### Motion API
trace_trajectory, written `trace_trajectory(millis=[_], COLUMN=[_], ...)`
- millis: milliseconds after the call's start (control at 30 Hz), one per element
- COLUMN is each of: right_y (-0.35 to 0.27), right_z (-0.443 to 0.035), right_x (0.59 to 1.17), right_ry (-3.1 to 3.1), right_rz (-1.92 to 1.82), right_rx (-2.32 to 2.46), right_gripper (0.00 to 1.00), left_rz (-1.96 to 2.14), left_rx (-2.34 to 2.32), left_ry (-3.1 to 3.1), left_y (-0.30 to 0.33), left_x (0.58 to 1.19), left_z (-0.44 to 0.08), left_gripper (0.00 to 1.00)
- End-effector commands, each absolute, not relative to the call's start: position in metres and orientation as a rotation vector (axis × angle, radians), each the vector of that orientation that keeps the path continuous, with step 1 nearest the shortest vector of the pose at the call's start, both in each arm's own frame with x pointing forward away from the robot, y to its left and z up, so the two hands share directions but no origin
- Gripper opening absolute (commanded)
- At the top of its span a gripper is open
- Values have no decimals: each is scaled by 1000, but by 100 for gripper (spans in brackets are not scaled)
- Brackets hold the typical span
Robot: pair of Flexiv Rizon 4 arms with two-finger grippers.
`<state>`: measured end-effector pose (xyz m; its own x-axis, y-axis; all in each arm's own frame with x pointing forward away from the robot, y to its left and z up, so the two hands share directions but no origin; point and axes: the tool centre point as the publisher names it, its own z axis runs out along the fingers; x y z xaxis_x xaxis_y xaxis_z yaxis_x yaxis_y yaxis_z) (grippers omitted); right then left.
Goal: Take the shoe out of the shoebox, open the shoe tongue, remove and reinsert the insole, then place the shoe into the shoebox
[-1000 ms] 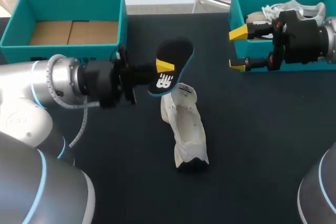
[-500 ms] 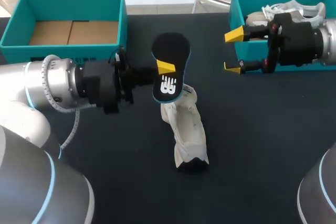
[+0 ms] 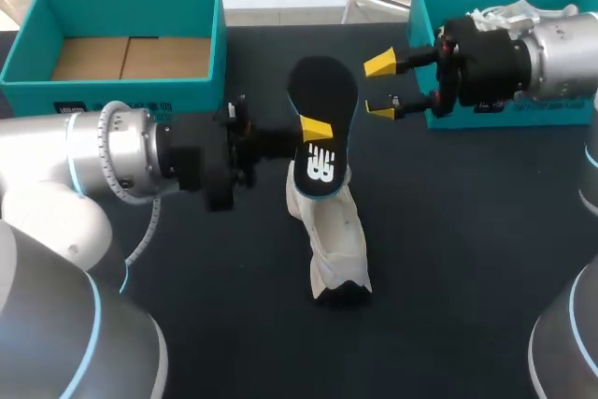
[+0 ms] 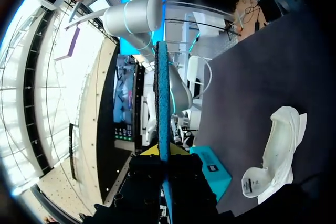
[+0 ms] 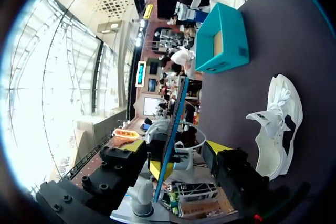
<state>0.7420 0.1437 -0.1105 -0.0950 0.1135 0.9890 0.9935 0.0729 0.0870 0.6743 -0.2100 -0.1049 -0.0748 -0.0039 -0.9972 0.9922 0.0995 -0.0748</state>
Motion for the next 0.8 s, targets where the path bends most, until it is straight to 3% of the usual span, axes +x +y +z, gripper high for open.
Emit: trace_trajectory(millis=[33,467,800], right_y=[151,164,169], right_z=[-111,-108,-110], right_x=[745,737,743], right_ry=[-1400,-1393,-1399], right_rz=[-1152,-1143,-1148], right_rx=[-1186,-1179,-1170], right_gripper=[50,55,47], left_rz=[-1166,-1115,-1129], left_rx=[1134,1179,1175], left_ry=[1303,1282,1279], left_y=[-232,-243,-249], left_x=[686,702,692], left_z=[-107,-112,-113], left_gripper=[0,0,0])
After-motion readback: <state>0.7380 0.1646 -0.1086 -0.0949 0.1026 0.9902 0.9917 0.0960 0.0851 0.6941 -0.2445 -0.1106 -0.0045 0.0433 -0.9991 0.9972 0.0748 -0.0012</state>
